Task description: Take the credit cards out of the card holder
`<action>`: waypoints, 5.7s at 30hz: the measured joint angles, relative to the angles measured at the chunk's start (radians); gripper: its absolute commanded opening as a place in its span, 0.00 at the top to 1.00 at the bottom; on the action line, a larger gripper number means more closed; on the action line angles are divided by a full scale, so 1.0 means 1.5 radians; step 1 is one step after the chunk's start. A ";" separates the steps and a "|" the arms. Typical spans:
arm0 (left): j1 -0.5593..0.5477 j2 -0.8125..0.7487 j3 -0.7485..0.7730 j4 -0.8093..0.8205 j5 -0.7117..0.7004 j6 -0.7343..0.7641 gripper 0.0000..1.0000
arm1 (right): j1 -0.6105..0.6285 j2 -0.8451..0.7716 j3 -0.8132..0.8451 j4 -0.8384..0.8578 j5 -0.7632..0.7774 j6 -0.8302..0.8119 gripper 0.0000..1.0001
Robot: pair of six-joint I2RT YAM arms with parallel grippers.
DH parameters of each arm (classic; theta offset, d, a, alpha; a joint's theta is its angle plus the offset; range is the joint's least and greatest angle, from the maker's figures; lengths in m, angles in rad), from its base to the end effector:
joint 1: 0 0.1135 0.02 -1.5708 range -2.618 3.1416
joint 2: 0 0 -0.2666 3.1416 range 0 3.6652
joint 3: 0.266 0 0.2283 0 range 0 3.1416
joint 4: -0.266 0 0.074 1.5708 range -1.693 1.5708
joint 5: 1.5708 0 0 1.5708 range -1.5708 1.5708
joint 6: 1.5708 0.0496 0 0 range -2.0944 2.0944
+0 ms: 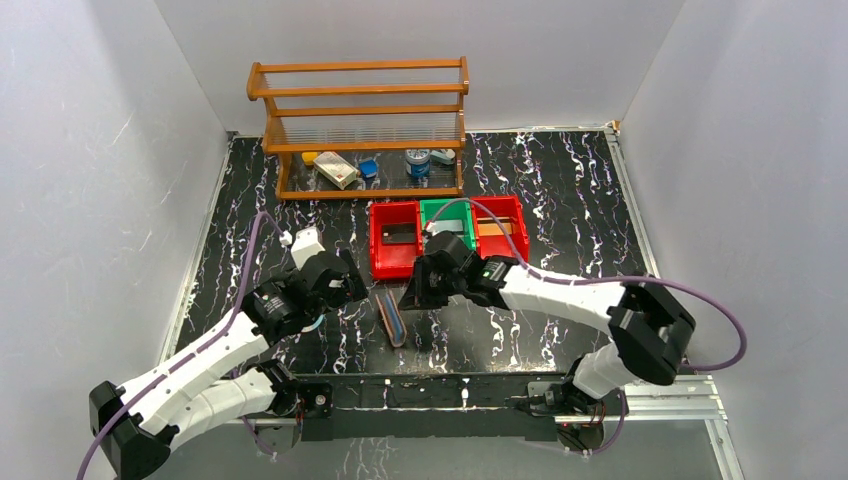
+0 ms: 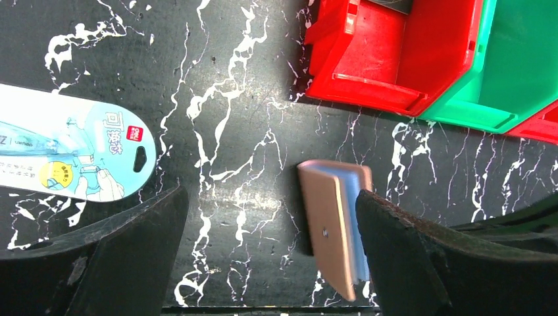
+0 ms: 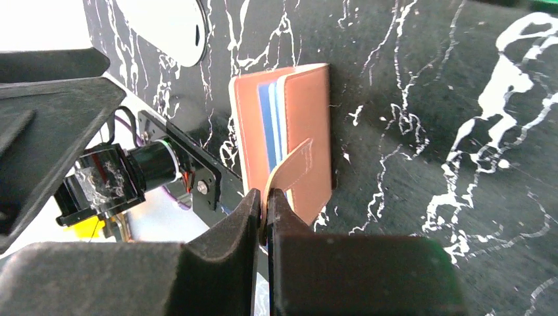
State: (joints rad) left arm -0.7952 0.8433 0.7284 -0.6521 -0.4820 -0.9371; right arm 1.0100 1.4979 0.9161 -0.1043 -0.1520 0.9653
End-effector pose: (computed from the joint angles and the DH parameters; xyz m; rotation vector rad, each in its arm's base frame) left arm 0.1238 -0.0934 0.2651 -0.3934 2.2246 -0.3699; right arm 0.1600 0.2689 0.2305 -0.1489 2.5468 1.1149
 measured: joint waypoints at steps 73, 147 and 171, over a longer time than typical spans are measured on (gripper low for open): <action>0.000 0.374 0.001 0.284 0.471 0.198 0.38 | -0.150 -0.176 -0.285 -0.049 0.062 0.058 0.87; -0.053 0.490 0.081 0.351 0.598 0.228 0.59 | -0.150 -0.210 -0.285 -0.048 0.063 0.080 0.70; -0.060 0.493 0.041 0.360 0.582 0.211 0.71 | -0.150 -0.215 -0.201 -0.014 0.017 0.094 0.80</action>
State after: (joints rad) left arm -0.8852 1.5822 0.7895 -0.1127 0.3908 -0.6212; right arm 0.7845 1.1748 0.6147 -0.1249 -0.1272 1.1065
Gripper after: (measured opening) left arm 0.294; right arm 0.207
